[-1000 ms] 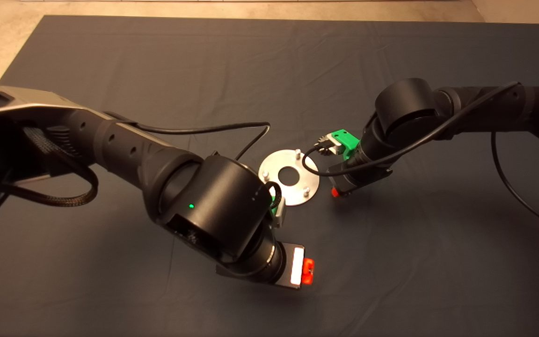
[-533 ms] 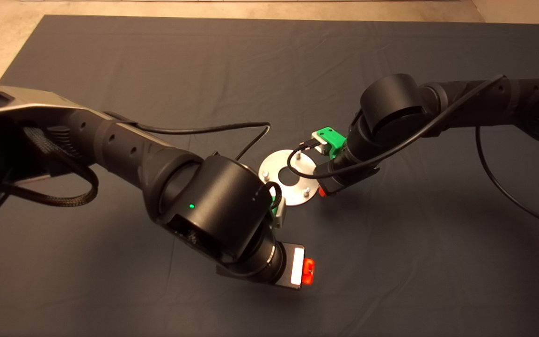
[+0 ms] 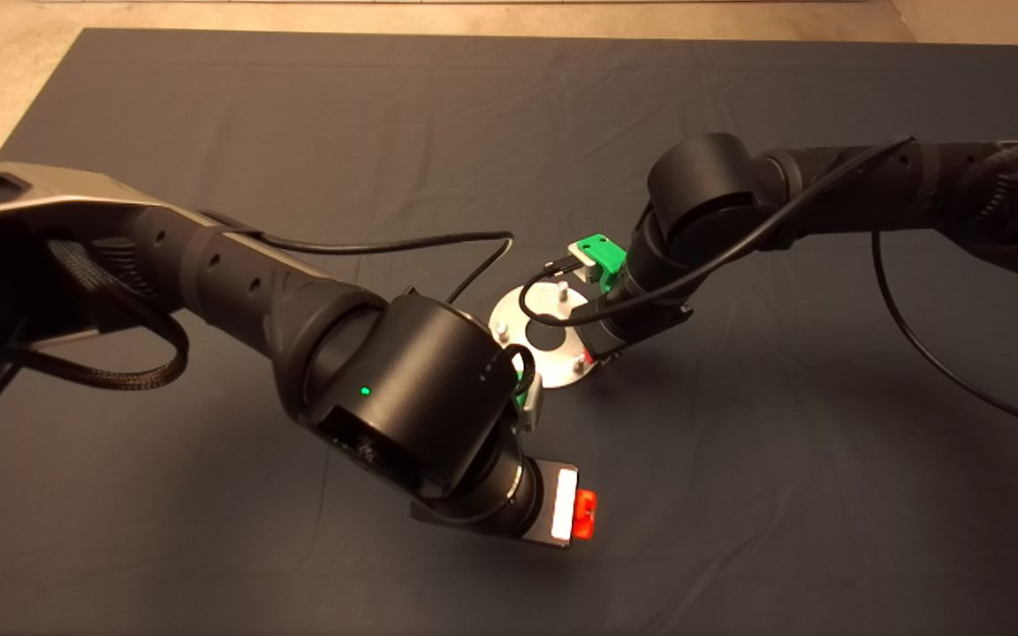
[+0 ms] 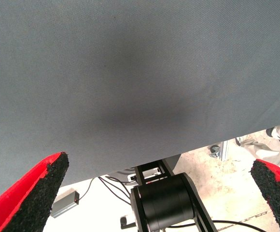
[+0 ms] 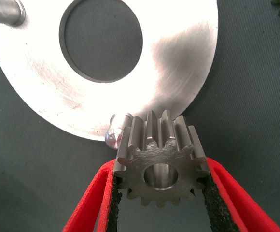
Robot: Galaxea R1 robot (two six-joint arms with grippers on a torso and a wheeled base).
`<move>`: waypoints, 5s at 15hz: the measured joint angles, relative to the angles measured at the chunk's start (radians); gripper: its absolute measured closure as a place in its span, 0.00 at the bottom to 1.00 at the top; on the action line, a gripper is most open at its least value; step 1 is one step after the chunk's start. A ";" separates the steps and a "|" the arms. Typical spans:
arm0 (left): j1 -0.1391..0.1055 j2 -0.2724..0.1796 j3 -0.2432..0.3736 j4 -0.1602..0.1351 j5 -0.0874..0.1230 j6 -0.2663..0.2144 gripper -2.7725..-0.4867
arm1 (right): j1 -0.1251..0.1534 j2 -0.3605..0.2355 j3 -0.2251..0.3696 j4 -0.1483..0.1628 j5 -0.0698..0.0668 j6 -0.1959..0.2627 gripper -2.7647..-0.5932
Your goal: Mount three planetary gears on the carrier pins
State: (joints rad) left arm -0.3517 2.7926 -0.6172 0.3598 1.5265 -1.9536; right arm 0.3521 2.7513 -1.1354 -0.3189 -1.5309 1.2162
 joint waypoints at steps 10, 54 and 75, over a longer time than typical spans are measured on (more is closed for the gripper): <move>0.000 0.003 0.000 0.000 0.000 0.000 0.01 | 0.002 0.030 -0.047 0.000 -0.002 -0.004 0.79; 0.000 0.000 0.000 0.000 0.000 0.000 0.01 | 0.000 0.061 -0.011 0.000 -0.002 0.031 0.79; 0.000 0.000 0.000 0.000 0.000 0.000 0.01 | -0.020 0.028 0.017 0.000 -0.003 0.040 0.79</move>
State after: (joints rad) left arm -0.3517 2.7928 -0.6172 0.3594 1.5268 -1.9536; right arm 0.3319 2.7791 -1.1185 -0.3189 -1.5337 1.2564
